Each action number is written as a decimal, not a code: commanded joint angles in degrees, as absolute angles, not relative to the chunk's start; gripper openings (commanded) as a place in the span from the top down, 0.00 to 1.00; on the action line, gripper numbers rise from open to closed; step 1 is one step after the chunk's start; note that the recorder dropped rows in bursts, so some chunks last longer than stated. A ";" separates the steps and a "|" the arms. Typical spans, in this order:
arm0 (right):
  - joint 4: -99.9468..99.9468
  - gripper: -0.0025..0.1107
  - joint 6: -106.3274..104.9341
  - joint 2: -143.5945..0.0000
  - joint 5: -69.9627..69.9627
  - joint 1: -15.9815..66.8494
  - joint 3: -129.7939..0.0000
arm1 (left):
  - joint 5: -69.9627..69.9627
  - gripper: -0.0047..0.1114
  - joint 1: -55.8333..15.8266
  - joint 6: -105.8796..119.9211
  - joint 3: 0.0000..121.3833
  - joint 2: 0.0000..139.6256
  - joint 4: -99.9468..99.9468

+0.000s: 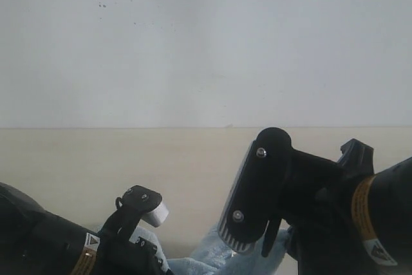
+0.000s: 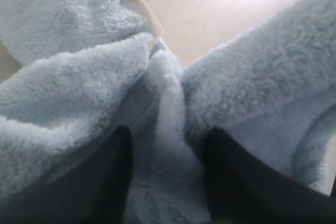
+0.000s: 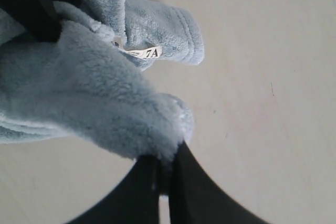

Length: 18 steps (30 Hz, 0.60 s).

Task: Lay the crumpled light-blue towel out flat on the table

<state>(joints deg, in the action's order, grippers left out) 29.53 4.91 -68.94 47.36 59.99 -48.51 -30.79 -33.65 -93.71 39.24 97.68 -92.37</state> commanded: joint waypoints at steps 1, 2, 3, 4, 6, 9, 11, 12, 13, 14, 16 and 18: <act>29.72 0.98 4.94 -68.56 47.62 59.81 -48.64 | -30.70 0.87 -34.04 -93.35 39.38 97.64 -92.27; 29.72 0.98 4.94 -68.56 47.62 59.81 -48.64 | -31.12 0.90 -34.04 -93.35 39.38 97.63 -92.27; 29.72 0.98 4.94 -68.56 47.62 59.81 -48.64 | -31.43 0.91 -34.04 -93.53 39.38 97.25 -92.39; 29.72 0.98 4.94 -68.56 47.62 59.81 -48.64 | -31.43 0.91 -34.04 -94.18 39.38 96.65 -92.93; 29.72 0.98 4.94 -68.56 48.04 59.81 -48.64 | -31.31 0.90 -33.93 -96.60 39.38 94.84 -96.73; 29.72 0.98 4.94 -68.56 48.75 59.81 -48.64 | -29.90 0.90 -33.83 -101.45 38.96 90.26 -99.95; 29.72 0.98 4.94 -68.56 49.64 59.81 -48.64 | -29.81 0.90 -33.84 -101.45 38.38 86.12 -99.95; 29.72 0.98 4.94 -68.56 50.07 59.81 -48.64 | -29.81 0.90 -33.84 -101.77 38.40 84.03 -99.95; 29.72 0.98 4.94 -68.56 50.57 59.81 -48.64 | -29.93 0.90 -33.84 -102.69 38.40 81.92 -99.95; 29.72 0.98 4.94 -68.56 50.98 59.81 -48.64 | -29.93 0.90 -33.84 -103.46 38.40 79.86 -99.95; 29.72 0.98 4.94 -68.56 51.65 59.81 -48.64 | -29.93 0.90 -33.84 -103.95 38.40 76.31 -99.95; 29.72 0.98 4.94 -68.56 52.47 59.81 -48.64 | -29.93 0.90 -33.84 -104.89 38.40 73.28 -99.95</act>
